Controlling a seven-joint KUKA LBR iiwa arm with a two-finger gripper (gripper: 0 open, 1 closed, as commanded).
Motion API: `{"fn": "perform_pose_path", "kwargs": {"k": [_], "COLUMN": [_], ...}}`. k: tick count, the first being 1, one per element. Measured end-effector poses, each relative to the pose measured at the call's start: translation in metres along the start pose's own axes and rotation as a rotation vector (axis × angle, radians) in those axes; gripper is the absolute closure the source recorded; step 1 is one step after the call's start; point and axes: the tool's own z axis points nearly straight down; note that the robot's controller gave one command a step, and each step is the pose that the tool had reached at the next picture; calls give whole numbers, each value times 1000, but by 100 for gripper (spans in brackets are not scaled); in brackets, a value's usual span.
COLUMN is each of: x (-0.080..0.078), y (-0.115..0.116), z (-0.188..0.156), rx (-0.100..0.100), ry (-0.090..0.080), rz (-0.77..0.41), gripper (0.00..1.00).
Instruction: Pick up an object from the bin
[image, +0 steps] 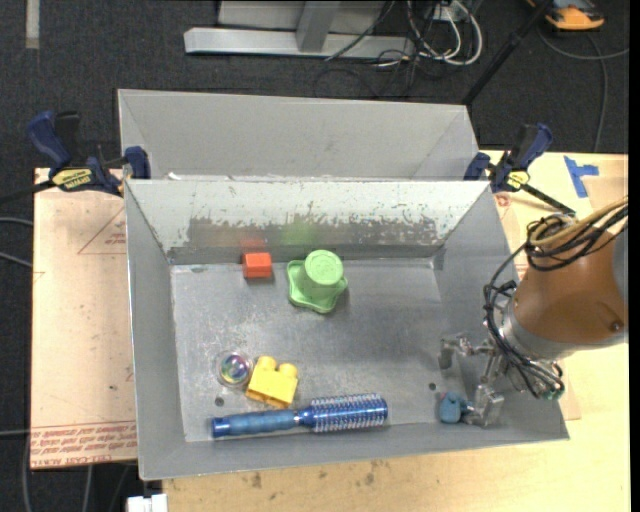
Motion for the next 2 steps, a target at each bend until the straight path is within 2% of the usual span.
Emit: {"fn": "perform_pose_path", "kwargs": {"k": [1,2], "x": [1,-11], "y": [1,9], "z": [1,-122], "rx": [-2,2], "ry": [7,0], "rz": [-5,0], "gripper": [100,100]}}
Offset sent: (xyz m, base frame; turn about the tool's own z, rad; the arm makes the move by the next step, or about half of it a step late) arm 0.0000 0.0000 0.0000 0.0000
